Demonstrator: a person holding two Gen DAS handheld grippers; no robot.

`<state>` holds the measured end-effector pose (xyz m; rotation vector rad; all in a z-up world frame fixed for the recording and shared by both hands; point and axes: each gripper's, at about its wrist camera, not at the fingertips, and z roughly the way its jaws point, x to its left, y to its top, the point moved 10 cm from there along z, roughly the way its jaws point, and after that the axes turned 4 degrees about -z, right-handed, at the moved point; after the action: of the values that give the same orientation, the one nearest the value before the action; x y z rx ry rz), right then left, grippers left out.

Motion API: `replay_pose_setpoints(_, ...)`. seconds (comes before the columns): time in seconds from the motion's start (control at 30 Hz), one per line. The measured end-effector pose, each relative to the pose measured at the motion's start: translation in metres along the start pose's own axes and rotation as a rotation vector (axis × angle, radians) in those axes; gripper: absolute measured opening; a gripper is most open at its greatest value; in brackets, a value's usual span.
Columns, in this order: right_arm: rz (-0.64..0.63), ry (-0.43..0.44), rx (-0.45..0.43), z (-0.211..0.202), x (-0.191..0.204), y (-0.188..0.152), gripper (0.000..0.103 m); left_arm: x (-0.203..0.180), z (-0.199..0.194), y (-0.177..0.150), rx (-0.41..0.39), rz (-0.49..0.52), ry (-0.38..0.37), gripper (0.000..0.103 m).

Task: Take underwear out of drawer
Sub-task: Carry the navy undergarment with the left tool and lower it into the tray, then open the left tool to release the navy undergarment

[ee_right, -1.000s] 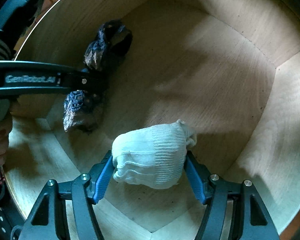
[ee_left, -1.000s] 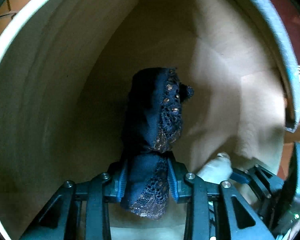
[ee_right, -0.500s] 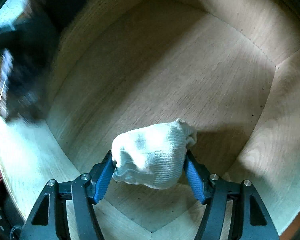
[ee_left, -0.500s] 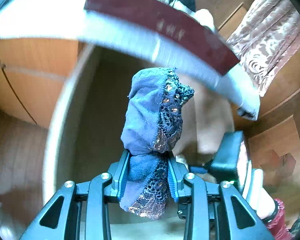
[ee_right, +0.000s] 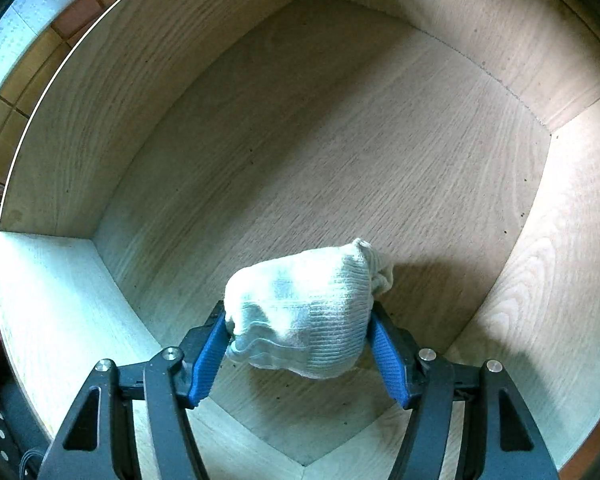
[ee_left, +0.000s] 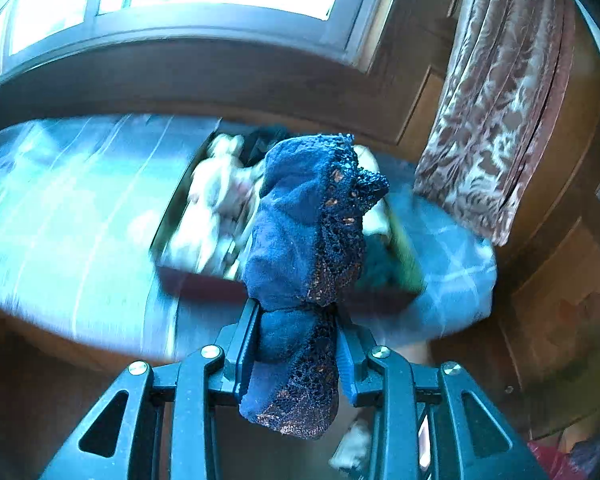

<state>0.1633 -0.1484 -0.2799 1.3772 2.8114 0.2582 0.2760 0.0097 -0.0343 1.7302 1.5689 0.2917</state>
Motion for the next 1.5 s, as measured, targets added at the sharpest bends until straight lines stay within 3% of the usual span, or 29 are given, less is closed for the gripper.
replay_pose_setpoints(0.2, 0.0, 0.001, -0.001, -0.003, 0.0, 0.0, 0.067, -0.024, 0.03, 0.056, -0.049, 0.086, 0.015, 0.034)
replay_pose_setpoints(0.3, -0.001, 0.001, 0.0, -0.003, 0.0, 0.001, 0.067, -0.033, 0.05, 0.07, -0.034, 0.075, -0.029, 0.034)
replay_pose_setpoints(0.4, -0.001, 0.001, 0.0, -0.003, 0.0, 0.001, 0.067, -0.036, 0.071, 0.083, -0.018, 0.08, -0.006, 0.034)
replay_pose_setpoints(0.63, -0.002, 0.01, -0.007, -0.006, -0.002, 0.001, 0.067, -0.024, 0.125, 0.096, 0.067, 0.071, 0.107, 0.034)
replay_pose_setpoints(0.83, -0.005, 0.031, -0.012, -0.004, -0.009, -0.001, 0.067, -0.001, 0.166, 0.083, 0.18, -0.025, 0.112, 0.034)
replay_pose_setpoints(0.97, -0.007, 0.038, -0.015, -0.002, -0.014, -0.002, 0.067, 0.007, 0.178, 0.074, 0.212, -0.018, 0.142, 0.035)
replay_pose_setpoints(1.07, -0.006, 0.042, -0.011, 0.0, -0.016, -0.002, 0.067, 0.006, 0.178, 0.067, 0.223, 0.003, 0.139, 0.035)
replay_pose_setpoints(1.23, -0.005, 0.042, -0.01, 0.002, -0.018, -0.003, 0.067, -0.002, 0.156, 0.062, 0.168, 0.053, 0.14, 0.042)
replay_pose_setpoints(1.5, 0.0, 0.032, -0.004, 0.003, -0.017, -0.001, 0.068, -0.007, 0.11, 0.046, 0.07, 0.022, 0.077, 0.042)
